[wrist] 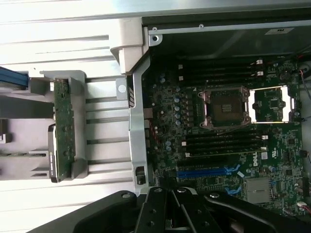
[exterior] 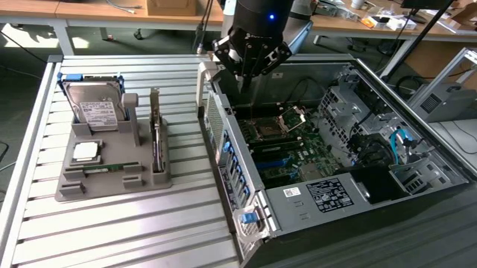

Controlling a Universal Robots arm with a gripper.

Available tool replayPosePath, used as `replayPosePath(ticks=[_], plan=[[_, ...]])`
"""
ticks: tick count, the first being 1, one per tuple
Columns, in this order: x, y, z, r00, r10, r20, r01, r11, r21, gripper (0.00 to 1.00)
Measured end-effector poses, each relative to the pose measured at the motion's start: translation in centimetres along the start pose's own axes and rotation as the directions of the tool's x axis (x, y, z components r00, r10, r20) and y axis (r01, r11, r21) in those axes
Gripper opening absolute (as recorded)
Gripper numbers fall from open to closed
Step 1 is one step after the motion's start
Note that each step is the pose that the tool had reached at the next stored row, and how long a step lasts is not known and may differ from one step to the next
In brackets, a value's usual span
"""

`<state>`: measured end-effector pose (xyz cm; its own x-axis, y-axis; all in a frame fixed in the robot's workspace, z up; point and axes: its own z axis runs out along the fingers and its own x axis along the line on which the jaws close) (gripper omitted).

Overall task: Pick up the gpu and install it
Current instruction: 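Reach for the gpu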

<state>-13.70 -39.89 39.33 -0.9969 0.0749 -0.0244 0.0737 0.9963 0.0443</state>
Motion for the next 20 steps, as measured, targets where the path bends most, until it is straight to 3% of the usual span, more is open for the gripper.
replayPosePath(ticks=[20], plan=[[0.52, -0.04, -0.01, 1.0000, 0.000, 0.0001, 0.000, 1.0000, 0.0000, 0.10]])
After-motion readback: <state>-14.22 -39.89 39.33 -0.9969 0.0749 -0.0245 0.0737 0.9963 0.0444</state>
